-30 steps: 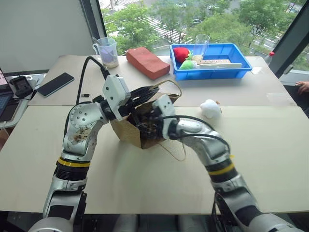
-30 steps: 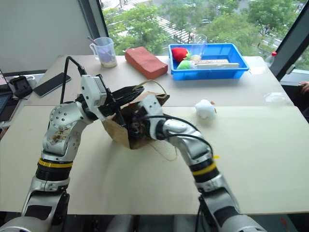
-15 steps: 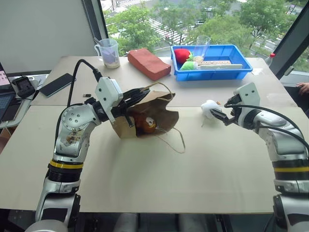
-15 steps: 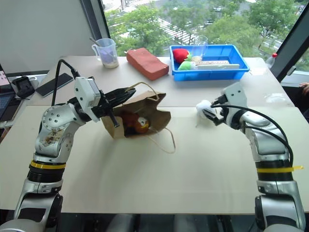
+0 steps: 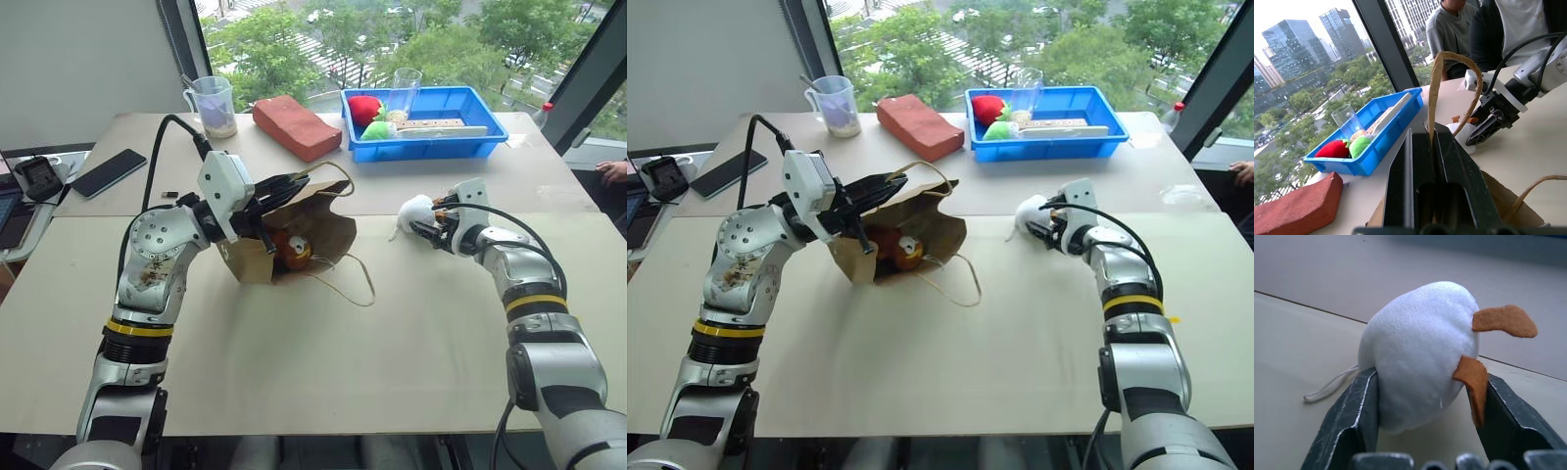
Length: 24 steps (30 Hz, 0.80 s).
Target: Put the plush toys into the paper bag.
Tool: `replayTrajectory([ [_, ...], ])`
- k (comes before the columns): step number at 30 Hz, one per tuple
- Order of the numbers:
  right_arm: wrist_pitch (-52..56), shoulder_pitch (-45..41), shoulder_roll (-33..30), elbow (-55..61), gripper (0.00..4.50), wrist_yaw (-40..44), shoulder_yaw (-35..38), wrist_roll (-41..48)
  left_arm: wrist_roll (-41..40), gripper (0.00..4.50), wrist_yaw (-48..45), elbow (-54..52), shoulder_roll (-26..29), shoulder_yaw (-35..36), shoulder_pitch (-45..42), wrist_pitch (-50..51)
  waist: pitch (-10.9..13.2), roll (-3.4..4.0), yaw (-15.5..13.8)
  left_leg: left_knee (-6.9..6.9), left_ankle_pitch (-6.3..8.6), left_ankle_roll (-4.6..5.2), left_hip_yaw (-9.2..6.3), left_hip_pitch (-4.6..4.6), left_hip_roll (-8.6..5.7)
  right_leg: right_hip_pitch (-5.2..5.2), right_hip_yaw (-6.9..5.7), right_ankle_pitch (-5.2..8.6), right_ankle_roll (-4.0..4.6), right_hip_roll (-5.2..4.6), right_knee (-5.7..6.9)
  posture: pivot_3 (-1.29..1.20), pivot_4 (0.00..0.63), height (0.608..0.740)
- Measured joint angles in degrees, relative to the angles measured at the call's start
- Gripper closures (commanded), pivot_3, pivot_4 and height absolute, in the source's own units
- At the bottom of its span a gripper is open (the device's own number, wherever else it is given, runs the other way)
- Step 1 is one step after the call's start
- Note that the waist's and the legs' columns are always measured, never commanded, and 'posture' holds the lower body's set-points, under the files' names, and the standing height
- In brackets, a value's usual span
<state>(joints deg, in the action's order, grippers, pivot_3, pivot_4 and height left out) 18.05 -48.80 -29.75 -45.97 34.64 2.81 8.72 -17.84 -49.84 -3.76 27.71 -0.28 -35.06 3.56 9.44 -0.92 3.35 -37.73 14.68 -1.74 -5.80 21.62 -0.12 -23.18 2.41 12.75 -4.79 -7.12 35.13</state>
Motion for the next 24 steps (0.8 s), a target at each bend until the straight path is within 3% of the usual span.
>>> replayTrajectory([
  [6, -0.4, 2.4, 0.0, 3.9, 4.49, 1.7, 0.5, 0.8, 0.0, 4.5, 0.0, 0.0, 0.0, 0.0, 0.3, 0.0, 0.0, 0.0, 0.0, 0.0, 0.0, 0.0, -0.01, -0.01, 0.0, -0.01, 0.0, 0.0, 0.0, 0.0, 0.04, 0.0, 0.15, 0.74],
  [10, 5.6, 7.6, -0.9, 17.4, 4.49, 4.4, 1.4, 4.4, 0.0, 4.5, 0.0, -0.5, 0.1, 0.0, 1.2, 0.0, 0.0, 0.04, 0.0, 0.0, 0.01, 0.01, -0.03, 0.03, 0.0, -0.03, 0.0, 0.0, 0.0, 0.0, 0.15, 0.0, 0.15, 0.74],
  [17, 31.2, 12.7, -6.8, 50.6, 4.49, 8.9, 3.0, 18.7, -0.1, 4.5, -0.3, -0.4, 0.4, 0.1, 1.5, 0.0, 0.0, 0.08, -0.8, -0.04, 0.03, 0.06, -0.07, 0.02, 0.0, -0.03, -0.03, 0.0, 0.0, 0.0, 0.06, 0.0, 0.15, 0.74],
  [21, 44.0, 13.9, -6.4, 59.5, 4.49, 8.4, 3.8, 27.6, 0.0, 4.5, -0.4, 0.0, 0.2, 0.1, 1.0, -0.3, 0.0, 0.07, -1.0, -0.1, 0.03, 0.06, -0.08, 0.02, -0.01, -0.01, -0.03, 0.0, 0.0, 0.0, 0.06, 0.0, 0.15, 0.74],
  [24, 49.7, 12.9, -2.6, 62.7, 4.49, 6.4, 4.5, 33.1, -0.1, 4.5, -0.5, 0.1, -0.4, -0.1, 0.7, -0.9, 0.0, 0.07, -1.1, -0.11, 0.03, 0.06, -0.08, 0.01, -0.01, -0.01, -0.03, 0.0, 0.0, 0.0, 0.07, 0.0, 0.15, 0.74],
])
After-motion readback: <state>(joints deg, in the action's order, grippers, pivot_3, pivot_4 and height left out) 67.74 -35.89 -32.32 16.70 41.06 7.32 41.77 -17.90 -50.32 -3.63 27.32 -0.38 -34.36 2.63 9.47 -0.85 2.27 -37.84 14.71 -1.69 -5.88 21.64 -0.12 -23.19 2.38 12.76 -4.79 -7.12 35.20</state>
